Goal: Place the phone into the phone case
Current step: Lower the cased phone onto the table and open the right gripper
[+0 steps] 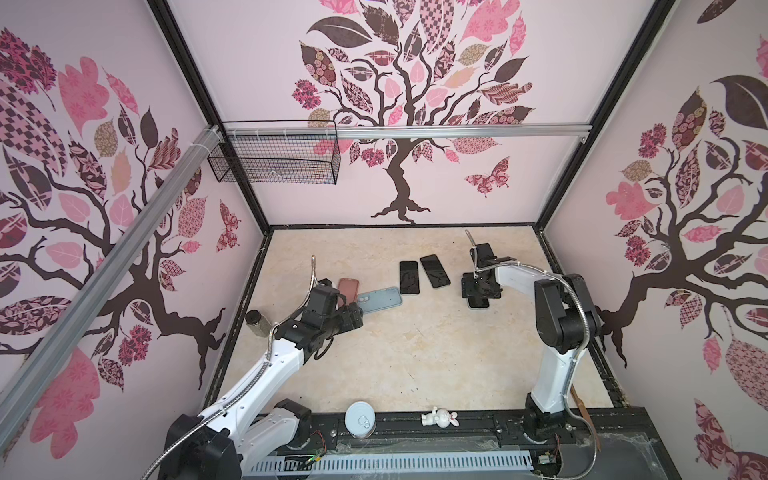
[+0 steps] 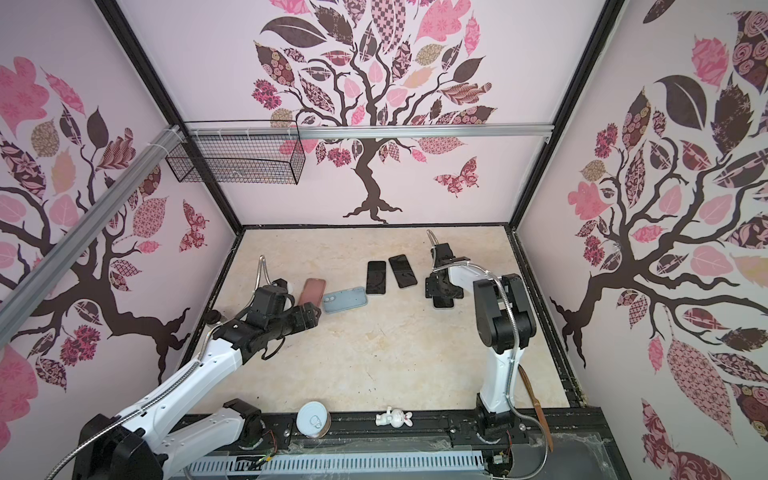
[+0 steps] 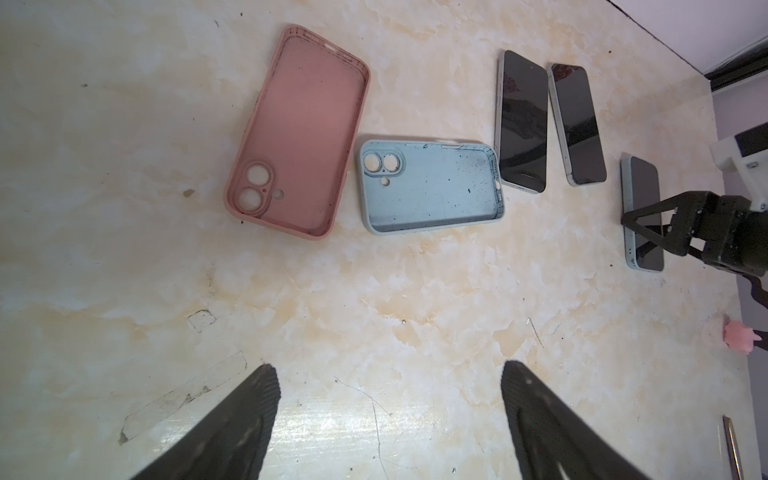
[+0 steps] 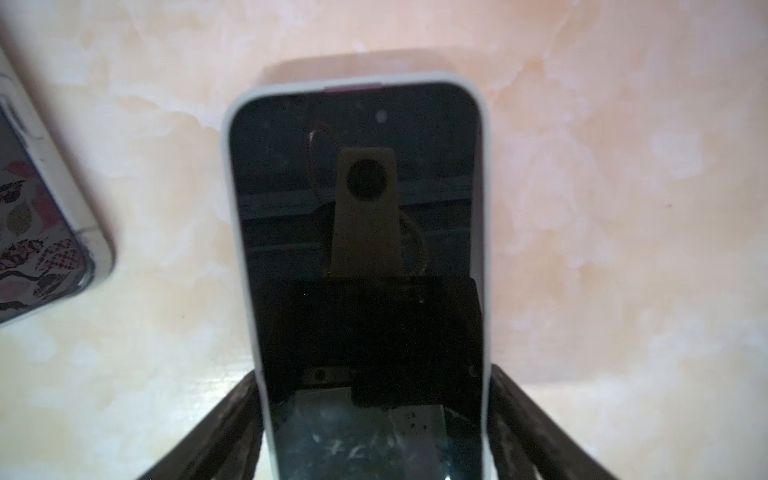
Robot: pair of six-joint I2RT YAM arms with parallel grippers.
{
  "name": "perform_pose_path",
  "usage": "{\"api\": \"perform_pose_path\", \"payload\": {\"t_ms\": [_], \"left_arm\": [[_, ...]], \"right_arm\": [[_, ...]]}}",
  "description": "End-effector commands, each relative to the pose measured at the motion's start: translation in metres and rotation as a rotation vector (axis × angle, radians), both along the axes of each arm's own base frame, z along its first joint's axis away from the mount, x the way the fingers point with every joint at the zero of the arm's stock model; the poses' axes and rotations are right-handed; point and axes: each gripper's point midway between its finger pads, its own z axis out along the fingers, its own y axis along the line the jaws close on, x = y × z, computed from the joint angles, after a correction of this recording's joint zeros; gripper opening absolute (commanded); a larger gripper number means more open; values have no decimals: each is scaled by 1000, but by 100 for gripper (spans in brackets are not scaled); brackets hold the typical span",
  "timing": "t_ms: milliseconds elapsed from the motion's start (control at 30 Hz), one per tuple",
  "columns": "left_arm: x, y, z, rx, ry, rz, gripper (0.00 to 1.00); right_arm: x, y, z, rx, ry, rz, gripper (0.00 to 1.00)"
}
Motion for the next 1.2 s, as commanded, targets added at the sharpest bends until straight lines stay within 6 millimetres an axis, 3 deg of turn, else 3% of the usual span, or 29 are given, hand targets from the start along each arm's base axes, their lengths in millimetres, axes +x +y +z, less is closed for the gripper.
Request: {"api": "perform_pose_path", "payload": {"t_ms": [0, 100, 400, 633, 833, 1167], "left_arm": [[10, 0, 14, -7, -44, 16, 87], [11, -1, 13, -7, -42, 15, 88], [21, -8, 6, 6, -3, -6, 87], [39, -12, -6, 48, 45, -13, 79], [58, -17, -20, 76, 60, -26, 75], [84, -29, -43, 115, 130, -59, 59]], "right_arm": [[10, 0, 13, 11, -36, -14, 92], [11, 4, 23, 33, -56, -7, 99], [10, 8, 79, 58, -176, 51, 100], [-5, 34, 116, 234, -286, 115, 100], [-26, 55, 125, 348, -306, 171, 100], [-42, 81, 141, 360, -284, 274, 99]]}}
